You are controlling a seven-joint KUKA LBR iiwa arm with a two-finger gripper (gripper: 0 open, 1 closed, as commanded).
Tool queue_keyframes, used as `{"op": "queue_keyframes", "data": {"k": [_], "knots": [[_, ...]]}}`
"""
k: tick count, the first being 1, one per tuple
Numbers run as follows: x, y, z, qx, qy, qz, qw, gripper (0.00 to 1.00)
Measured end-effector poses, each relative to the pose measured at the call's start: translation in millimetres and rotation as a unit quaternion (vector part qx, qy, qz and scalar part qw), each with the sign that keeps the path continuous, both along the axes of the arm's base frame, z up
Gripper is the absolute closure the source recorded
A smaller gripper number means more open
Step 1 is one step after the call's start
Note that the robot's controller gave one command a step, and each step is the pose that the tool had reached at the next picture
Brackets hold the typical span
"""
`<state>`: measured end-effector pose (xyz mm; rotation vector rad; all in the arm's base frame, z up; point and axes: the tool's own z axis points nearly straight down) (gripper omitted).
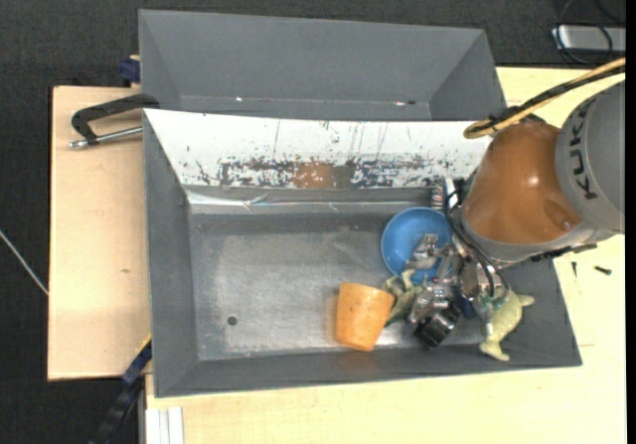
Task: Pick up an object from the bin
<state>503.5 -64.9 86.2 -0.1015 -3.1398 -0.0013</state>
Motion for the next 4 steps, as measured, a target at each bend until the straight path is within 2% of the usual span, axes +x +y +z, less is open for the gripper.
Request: {"op": "queue_keyframes", "data": {"k": [1, 2, 3, 4], "knots": [[4.3, -2.3, 117.0, -0.002, -0.0076, 0.014, 0.9999, 1.0], [2.5, -1.8, 112.4, -0.001, -0.0028, 0.014, 0.9999, 0.0], [2.2, 8.8, 42.4, -0.002, -0.008, 0.069, 0.9976, 0.0], [15.5, 5.3, 40.7, -0.005, -0.0271, 0.095, 0.9951, 0.0]]}}
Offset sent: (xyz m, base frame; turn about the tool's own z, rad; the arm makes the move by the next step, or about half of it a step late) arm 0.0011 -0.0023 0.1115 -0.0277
